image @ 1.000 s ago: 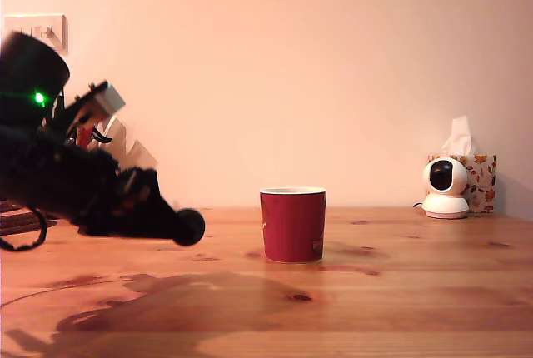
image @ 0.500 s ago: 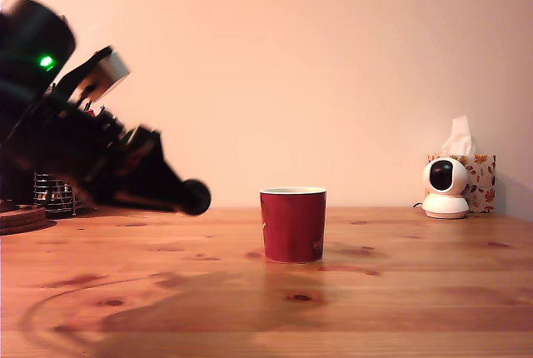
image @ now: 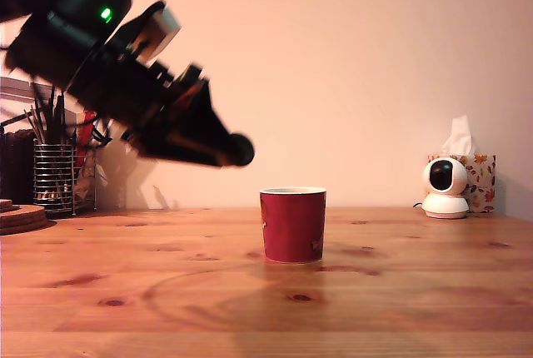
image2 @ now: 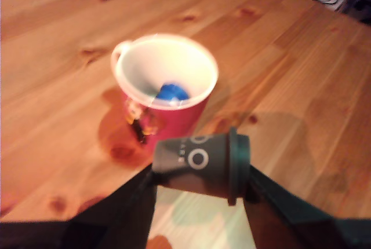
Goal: Pick up the coffee capsules on the table and drop them inside the coffee cup
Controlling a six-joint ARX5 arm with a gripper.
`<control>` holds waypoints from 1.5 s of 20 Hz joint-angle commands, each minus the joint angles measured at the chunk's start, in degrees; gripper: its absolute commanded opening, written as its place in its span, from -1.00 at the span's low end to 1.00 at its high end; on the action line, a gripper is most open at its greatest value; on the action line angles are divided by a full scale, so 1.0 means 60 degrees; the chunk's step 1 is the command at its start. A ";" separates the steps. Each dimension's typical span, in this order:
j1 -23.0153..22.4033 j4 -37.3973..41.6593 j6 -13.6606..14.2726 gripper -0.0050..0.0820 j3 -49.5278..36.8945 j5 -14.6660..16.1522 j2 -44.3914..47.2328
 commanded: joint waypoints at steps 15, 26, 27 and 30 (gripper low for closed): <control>-0.0590 -0.0925 0.0047 -0.28 0.1752 -0.0178 0.0758; -0.0696 -0.2721 0.0051 -0.28 0.4014 -0.0641 0.2521; -0.0699 -0.2878 0.0051 -0.28 0.4226 -0.0645 0.2685; -0.0758 -0.3370 0.0051 -0.28 0.4830 -0.0783 0.3184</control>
